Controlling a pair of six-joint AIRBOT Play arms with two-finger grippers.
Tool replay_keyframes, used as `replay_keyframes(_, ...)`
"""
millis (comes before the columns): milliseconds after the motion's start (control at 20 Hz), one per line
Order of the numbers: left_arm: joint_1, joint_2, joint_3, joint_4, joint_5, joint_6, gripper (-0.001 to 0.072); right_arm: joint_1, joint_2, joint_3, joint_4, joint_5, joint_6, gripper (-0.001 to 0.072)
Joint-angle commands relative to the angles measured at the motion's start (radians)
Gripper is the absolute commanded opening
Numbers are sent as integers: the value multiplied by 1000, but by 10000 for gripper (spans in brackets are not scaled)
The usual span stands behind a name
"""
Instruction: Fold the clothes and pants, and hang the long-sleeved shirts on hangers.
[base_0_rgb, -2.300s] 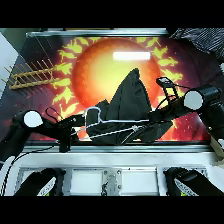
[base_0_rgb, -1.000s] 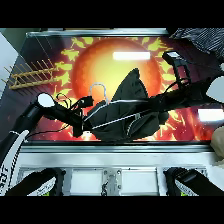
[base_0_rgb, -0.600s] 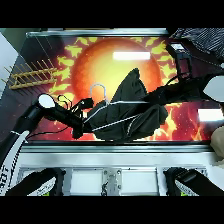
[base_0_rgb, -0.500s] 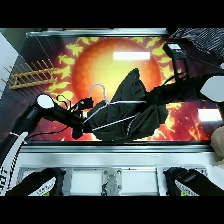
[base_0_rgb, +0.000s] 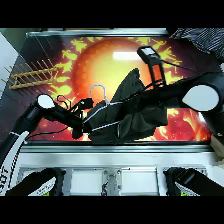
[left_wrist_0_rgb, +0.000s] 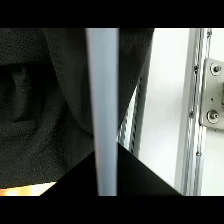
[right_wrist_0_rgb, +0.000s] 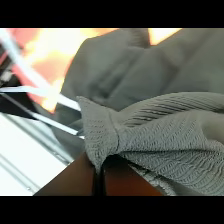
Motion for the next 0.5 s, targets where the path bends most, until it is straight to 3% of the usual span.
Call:
replay_keyframes(0, -1, -2, 0, -2, 0, 1, 15, 57, -32, 1, 18, -35, 1, 21)
replay_keyframes(450, -1, -2, 0, -2, 0, 1, 16, 80, -57, 1, 75, -123, 0, 33)
